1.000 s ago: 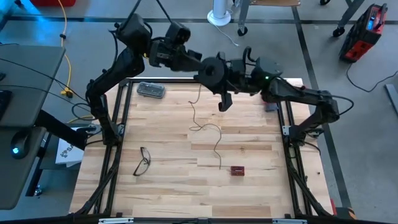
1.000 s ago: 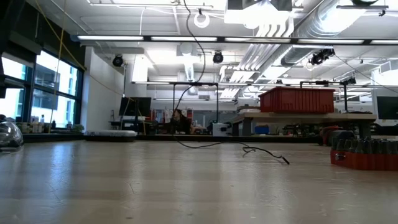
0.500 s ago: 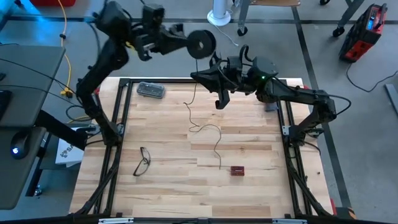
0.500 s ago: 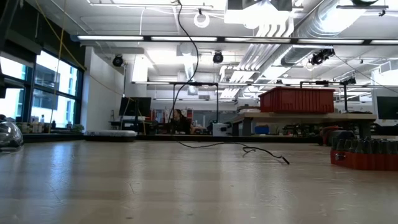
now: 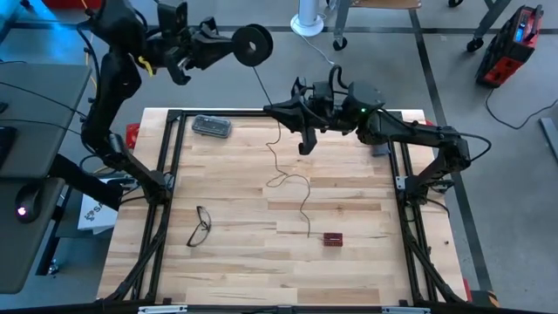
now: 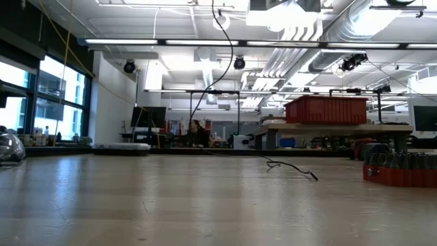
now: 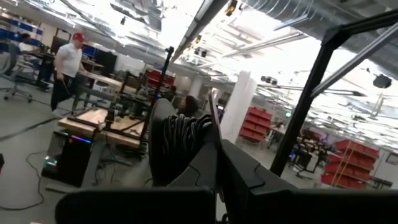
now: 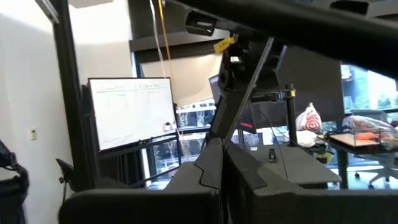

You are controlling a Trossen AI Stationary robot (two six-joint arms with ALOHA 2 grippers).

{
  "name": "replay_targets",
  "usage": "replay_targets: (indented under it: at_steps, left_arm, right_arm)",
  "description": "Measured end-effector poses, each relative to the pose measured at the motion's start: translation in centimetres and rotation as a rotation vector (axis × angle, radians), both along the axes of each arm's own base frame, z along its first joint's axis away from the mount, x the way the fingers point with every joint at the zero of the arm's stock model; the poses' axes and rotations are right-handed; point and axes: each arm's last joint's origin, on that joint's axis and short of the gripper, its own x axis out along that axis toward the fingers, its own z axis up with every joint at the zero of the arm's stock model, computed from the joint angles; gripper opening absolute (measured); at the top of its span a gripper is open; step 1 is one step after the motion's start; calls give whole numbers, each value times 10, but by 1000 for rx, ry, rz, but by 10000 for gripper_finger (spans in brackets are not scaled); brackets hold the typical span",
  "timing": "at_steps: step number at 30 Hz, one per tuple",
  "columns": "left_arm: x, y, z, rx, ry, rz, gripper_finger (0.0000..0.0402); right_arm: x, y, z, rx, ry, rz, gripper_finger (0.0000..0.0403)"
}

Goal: Coil cords
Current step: Coil the black wire into the spool

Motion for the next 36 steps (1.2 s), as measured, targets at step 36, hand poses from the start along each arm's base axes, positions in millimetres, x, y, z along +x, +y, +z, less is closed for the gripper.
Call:
replay_targets:
  at_steps: [36]
  left_arm:
    - [-11, -7, 17, -74, -134, -83, 0]
  right_arm:
    - [4, -1, -22, -91, 219, -85, 12]
